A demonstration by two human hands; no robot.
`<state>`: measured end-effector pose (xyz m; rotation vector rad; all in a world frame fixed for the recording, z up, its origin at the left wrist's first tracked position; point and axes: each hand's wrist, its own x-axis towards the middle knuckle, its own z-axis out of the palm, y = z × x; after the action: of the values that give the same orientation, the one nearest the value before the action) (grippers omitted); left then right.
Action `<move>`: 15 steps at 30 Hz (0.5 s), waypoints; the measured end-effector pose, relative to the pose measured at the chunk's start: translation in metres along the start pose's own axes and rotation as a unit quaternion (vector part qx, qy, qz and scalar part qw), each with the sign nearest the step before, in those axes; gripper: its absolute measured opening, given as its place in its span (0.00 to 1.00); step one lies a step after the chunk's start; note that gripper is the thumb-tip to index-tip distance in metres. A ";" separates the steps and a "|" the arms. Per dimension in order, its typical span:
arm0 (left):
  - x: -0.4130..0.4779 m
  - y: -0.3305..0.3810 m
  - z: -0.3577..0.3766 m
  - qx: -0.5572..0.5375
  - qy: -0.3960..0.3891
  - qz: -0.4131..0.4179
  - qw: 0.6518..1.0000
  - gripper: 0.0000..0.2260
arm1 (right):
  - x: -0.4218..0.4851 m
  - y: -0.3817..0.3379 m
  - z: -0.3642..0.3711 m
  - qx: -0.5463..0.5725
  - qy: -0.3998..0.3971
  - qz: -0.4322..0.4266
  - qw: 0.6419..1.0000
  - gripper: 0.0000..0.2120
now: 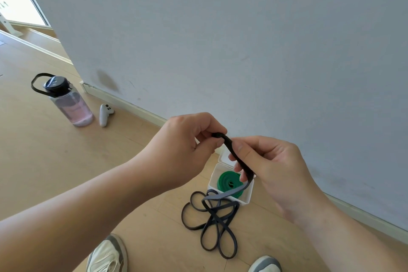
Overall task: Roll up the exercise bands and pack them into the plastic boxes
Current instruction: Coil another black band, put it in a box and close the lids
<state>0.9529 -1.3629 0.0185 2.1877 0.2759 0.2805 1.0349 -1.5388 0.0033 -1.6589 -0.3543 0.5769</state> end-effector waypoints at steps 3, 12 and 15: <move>0.000 0.000 0.001 -0.001 0.010 0.001 1.000 0.06 | -0.002 -0.001 0.001 -0.012 -0.013 -0.004 1.000 0.08; -0.002 0.004 0.002 -0.021 0.017 -0.005 1.000 0.12 | -0.003 -0.004 0.000 0.018 -0.032 0.007 0.999 0.04; -0.004 0.005 0.004 -0.024 0.019 0.003 1.000 0.16 | -0.003 -0.004 0.000 0.017 -0.047 -0.003 0.999 0.08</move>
<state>0.9511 -1.3699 0.0197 2.1388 0.2802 0.3287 1.0326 -1.5394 0.0074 -1.6004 -0.4169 0.6548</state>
